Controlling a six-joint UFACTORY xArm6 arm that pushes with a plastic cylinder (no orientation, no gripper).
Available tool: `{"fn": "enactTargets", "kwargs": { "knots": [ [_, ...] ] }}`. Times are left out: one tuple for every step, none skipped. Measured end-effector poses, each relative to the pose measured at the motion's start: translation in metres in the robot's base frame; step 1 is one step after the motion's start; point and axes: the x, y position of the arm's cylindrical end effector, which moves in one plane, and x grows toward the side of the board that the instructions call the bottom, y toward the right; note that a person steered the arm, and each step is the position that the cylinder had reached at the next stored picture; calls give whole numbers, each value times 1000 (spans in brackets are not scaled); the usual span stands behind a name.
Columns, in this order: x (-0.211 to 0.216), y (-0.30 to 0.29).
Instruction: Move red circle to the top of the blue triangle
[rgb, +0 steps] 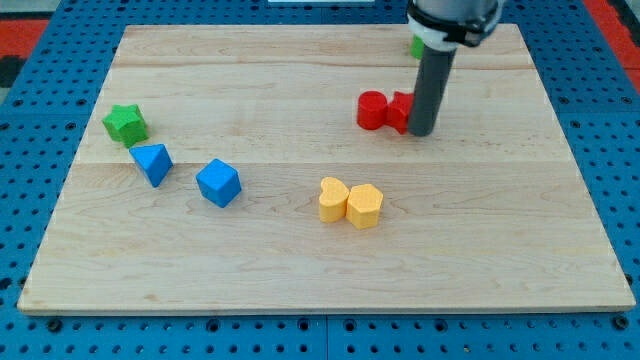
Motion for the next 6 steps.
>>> {"fn": "enactTargets", "kwargs": {
  "knots": [
    [-40,-33],
    [-65,-81],
    [-54,-45],
    [-31,24],
    [-20,-41],
    [-36,-147]
  ]
}}
